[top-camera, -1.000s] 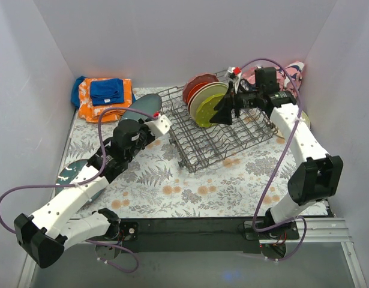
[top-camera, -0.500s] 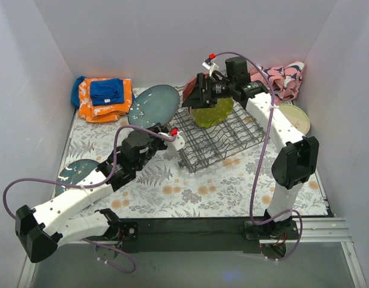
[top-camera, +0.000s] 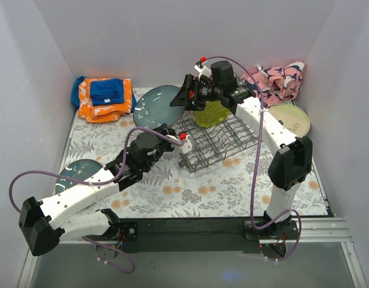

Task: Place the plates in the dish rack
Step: Pass the plate from the left arm to the right

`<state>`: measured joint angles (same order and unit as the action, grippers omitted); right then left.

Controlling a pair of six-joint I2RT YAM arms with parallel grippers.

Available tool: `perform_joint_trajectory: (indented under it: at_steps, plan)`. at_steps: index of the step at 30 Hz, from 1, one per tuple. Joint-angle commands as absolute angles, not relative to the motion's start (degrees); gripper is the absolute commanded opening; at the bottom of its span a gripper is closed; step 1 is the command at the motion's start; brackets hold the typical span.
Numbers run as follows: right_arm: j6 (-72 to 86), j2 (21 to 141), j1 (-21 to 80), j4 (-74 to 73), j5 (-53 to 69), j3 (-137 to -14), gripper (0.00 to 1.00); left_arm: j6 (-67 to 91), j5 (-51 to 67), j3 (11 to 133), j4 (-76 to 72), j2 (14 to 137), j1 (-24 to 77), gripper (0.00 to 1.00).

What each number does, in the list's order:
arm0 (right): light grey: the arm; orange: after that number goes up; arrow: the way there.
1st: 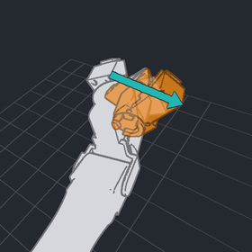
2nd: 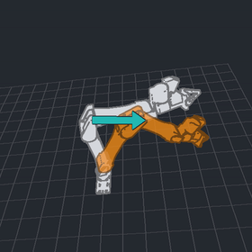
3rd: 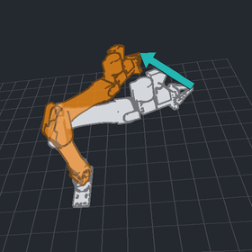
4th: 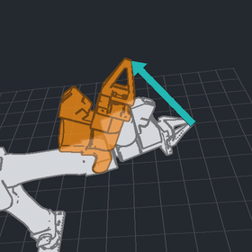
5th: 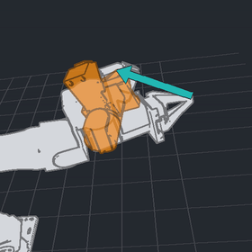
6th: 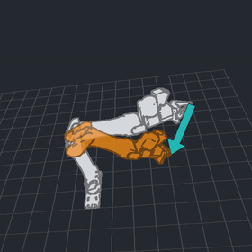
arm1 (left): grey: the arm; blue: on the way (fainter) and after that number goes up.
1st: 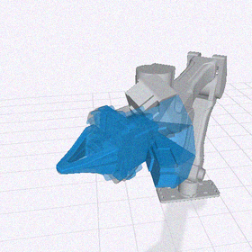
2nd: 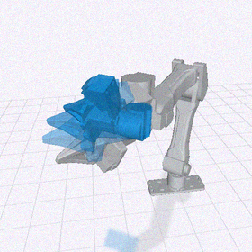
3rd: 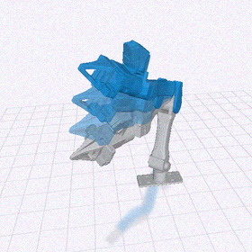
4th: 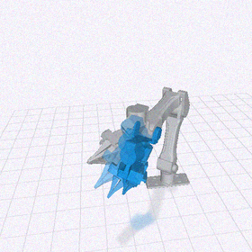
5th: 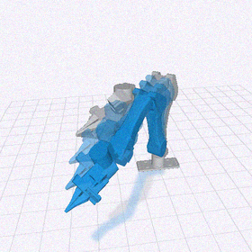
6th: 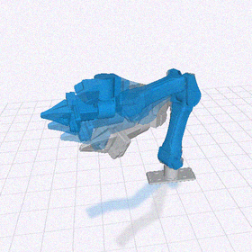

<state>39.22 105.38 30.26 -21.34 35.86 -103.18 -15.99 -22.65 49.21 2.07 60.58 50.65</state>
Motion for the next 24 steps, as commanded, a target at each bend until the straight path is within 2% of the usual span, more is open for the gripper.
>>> perform_joint_trajectory:
  at_steps: [1,3,4,6,7,9,10,13,16,17,18,21,24]
  plan:
    - [39.1,105.3,31.2,-20.5,29.7,-104.6,0.80,-20.7,-25.5,51.2,-8.3,59.3,51.7,0.00]
    - [38.6,105.4,31.5,-20.9,28.0,-105.0,0.72,-21.0,-25.6,51.1,-8.3,59.9,51.9,0.00]
    - [38.5,105.2,31.6,-20.9,27.7,-105.1,0.63,-21.2,-25.8,51.1,-8.4,60.1,51.9,0.00]
    - [38.7,105.0,31.6,-20.9,27.6,-105.2,0.53,-21.3,-25.8,51.0,-8.5,60.6,52.1,0.00]
    - [38.8,105.2,31.6,-20.9,27.9,-105.1,0.41,-21.2,-25.8,51.0,-8.9,60.6,52.1,0.00]
    - [39.8,105.4,31.6,-20.0,29.7,-104.3,0.31,-20.7,-25.7,50.9,-8.9,61.2,52.2,0.00]
    - [40.3,105.1,31.6,-19.2,30.5,-103.7,0.20,-20.4,-25.7,50.9,-8.8,61.3,52.4,0.00]
    - [42.9,104.1,31.1,-15.2,33.1,-100.1,0.07,-18.2,-25.5,50.9,-8.8,61.5,52.6,0.00]
    - [44.6,103.4,30.1,-12.2,35.4,-98.4,0.05,-12.1,-24.2,51.2,-8.0,61.0,52.7,0.02]
    - [44.6,103.2,29.3,-11.6,36.3,-98.3,0.04,-10.0,-22.9,51.5,-7.1,60.8,52.6,0.09]
    - [44.7,102.7,28.9,-10.5,36.7,-98.0,0.04,-7.8,-22.0,52.3,-6.2,60.5,52.6,0.29]
    - [44.6,101.7,27.3,-8.4,38.1,-97.7,0.01,5.5,-18.5,53.9,-2.7,59.2,52.6,0.54]
    - [43.3,100.2,25.8,-7.0,38.9,-96.9,0.01,12.3,-15.2,54.9,-0.3,58.2,52.6,0.60]
